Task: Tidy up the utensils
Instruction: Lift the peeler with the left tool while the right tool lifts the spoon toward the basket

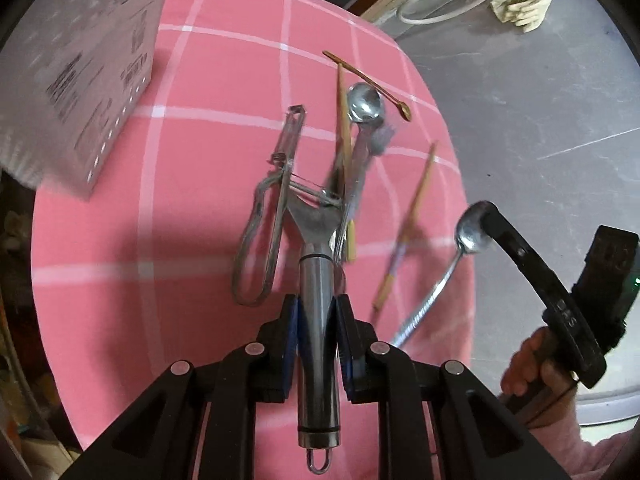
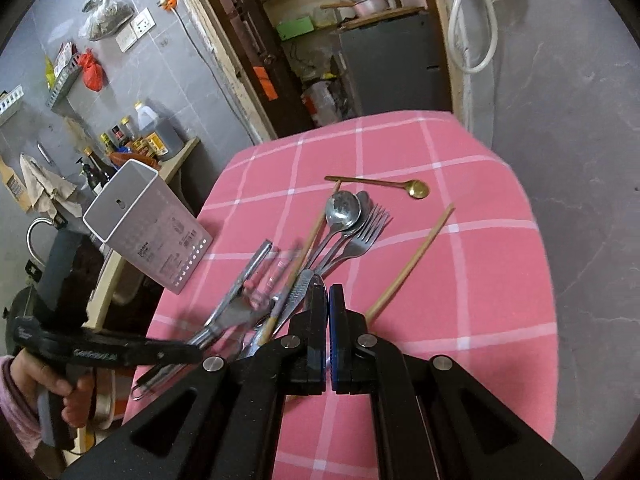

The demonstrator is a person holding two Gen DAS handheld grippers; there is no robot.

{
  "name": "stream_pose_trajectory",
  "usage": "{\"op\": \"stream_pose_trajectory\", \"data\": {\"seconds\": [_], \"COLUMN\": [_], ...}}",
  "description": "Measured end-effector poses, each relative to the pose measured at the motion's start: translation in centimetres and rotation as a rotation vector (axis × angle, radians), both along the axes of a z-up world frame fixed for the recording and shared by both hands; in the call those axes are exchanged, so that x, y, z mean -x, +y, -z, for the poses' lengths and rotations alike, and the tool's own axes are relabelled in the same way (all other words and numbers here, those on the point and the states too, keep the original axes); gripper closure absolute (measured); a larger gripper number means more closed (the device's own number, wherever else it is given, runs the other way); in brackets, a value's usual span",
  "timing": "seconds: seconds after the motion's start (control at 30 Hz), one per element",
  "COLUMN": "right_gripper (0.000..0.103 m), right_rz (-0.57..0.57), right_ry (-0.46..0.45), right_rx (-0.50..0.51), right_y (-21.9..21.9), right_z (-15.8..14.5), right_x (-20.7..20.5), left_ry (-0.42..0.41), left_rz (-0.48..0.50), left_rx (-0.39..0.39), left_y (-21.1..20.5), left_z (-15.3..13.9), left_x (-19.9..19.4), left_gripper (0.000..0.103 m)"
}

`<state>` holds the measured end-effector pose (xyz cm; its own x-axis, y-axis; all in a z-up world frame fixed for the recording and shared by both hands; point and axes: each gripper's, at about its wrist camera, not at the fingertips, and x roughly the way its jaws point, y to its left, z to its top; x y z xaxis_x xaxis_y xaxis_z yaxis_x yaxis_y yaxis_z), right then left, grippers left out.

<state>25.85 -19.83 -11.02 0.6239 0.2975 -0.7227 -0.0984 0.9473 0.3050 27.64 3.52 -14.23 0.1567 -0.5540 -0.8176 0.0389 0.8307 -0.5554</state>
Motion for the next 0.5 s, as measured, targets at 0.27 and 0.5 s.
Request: {"op": "stream_pose_trajectory", "data": {"seconds": [0.27, 0.5], "right_gripper": [0.101, 0.101], "right_rz": [0.052, 0.081], "right_ry": [-0.046, -0.097], "right_rx": [0.006, 0.048], "right_y": [-1.0, -1.0], "right_z": [-2.0, -3.8], "right_x": [1.9, 2.6], "left_ry": [-0.015, 0.006], "left_rz": [-0.008, -0.012], "left_rx": [0.088, 0.207], "left_y": [1.2, 1.3], "left_z": [-2.8, -3.7], "left_x": [2.7, 3.5], "left_gripper": [0.086, 0.086]}}
